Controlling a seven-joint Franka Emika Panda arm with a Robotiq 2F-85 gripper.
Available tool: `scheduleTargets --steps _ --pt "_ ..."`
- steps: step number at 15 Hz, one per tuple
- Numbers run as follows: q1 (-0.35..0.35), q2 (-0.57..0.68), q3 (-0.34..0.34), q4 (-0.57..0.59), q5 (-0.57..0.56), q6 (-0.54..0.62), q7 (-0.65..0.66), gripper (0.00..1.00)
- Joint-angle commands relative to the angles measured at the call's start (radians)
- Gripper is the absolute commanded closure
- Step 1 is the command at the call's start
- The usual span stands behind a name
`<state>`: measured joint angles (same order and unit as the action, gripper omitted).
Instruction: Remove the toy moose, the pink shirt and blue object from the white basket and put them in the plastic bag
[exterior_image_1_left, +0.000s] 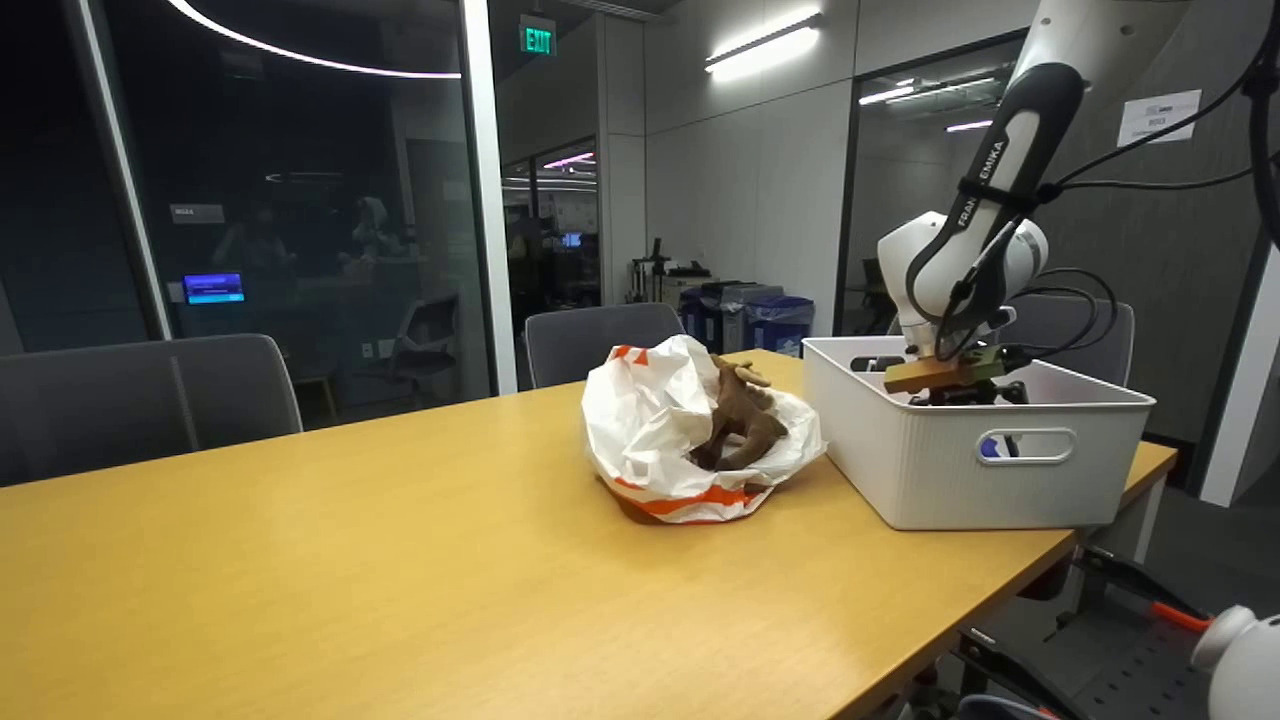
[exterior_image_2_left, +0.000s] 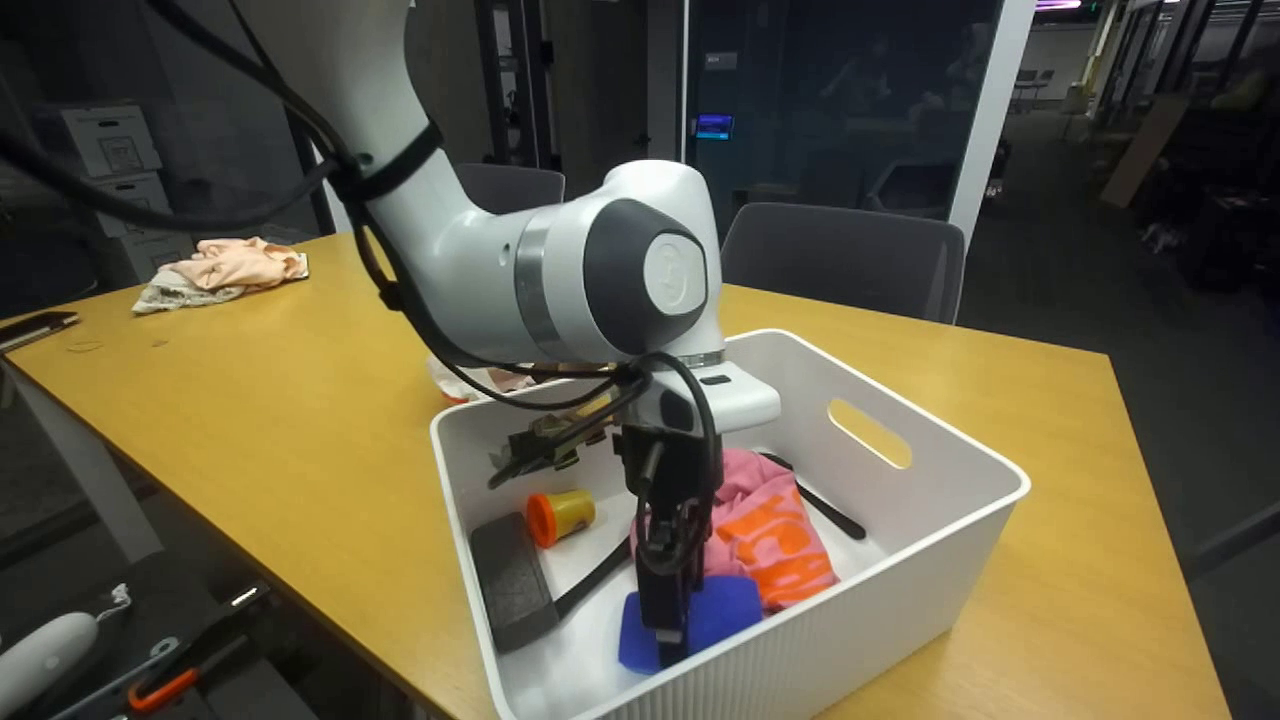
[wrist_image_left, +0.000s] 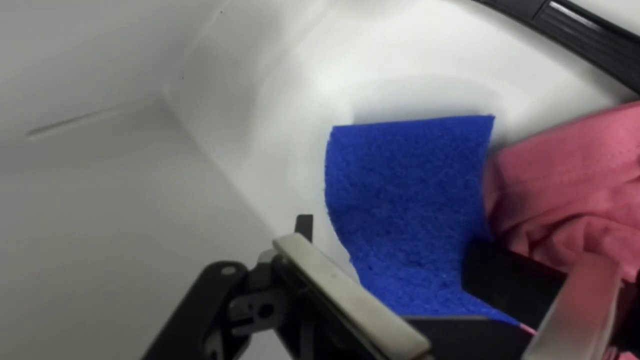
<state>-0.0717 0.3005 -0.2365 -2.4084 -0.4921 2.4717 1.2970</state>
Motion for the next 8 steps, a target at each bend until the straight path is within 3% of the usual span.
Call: scheduleTargets --steps 1,5,6,8 --pt "-0.003 -0.012 -0.021 -0.036 0.016 0.084 -0.050 0.00" --pt "-0.002 -0.003 -0.024 -0.061 0.049 0.138 -0.080 0.00" --pt "-0.002 -0.003 -0.026 -0.067 0.054 0.154 -0.083 0.25" --pt "-0.002 -0.004 -0.031 -0.078 0.069 0.187 -0.100 0.29"
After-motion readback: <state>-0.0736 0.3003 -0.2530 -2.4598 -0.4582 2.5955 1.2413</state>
